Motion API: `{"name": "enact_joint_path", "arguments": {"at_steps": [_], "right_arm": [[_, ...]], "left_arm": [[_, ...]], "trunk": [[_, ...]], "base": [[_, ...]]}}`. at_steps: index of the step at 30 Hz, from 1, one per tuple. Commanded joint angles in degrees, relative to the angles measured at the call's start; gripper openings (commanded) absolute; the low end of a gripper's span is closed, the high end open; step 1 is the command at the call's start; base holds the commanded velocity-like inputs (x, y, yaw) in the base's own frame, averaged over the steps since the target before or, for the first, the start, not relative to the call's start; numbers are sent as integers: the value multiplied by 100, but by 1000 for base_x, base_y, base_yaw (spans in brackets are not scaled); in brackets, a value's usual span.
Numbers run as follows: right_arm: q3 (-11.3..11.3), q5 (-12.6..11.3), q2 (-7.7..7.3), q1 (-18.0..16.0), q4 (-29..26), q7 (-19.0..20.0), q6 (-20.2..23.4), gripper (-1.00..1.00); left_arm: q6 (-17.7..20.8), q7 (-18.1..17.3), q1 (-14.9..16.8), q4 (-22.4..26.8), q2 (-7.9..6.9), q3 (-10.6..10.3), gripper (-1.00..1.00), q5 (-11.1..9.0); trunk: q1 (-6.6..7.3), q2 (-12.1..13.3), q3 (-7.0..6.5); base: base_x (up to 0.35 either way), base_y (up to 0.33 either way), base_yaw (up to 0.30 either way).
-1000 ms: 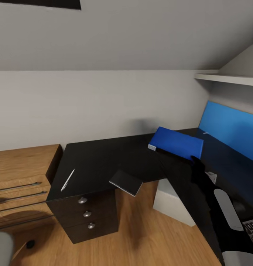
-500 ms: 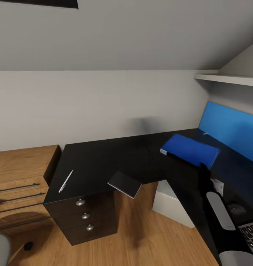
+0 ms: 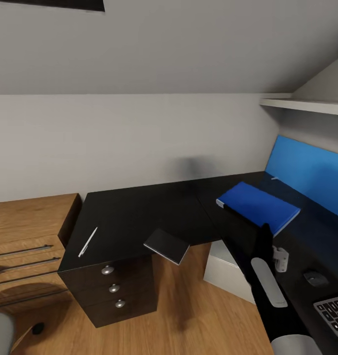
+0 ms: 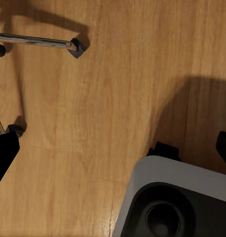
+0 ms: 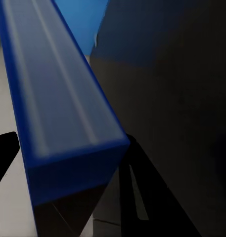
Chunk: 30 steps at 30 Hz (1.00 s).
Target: In the bedroom, organize the workspace by keeping the computer under the desk, ensuring the monitor is on the desk, placing the keyboard on the desk next to the monitor, placing the mouse on the desk next to the keyboard, moving the folder from the swivel chair onto the desk next to the mouse, stacking the notebook on top of the folder with the pen on top of the notebook, and positioning the swivel chair next to the desk.
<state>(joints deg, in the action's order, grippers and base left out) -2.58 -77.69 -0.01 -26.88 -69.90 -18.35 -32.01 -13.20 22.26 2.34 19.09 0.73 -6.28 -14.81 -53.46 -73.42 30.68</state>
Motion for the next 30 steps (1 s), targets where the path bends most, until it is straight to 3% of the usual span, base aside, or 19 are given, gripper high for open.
{"name": "enact_joint_path", "arguments": {"at_steps": [1,15,30], "right_arm": [[2,-24,10,-3,-2,-11,-30,-100],[-15,-51,45,-2,-18,13,-139,-100],[-22,-77,70,-2,-23,24,-131,-100]], "left_arm": [[-25,33,3,-2,-3,-49,100,-55],[-41,33,3,-2,-9,-49,100,-48],[-42,33,3,-2,-3,-49,100,-48]], "trunk": [[0,-3,5],[0,-3,5],[0,-3,5]], "base": [[0,0,0],[0,0,-3],[0,0,-110]]}}
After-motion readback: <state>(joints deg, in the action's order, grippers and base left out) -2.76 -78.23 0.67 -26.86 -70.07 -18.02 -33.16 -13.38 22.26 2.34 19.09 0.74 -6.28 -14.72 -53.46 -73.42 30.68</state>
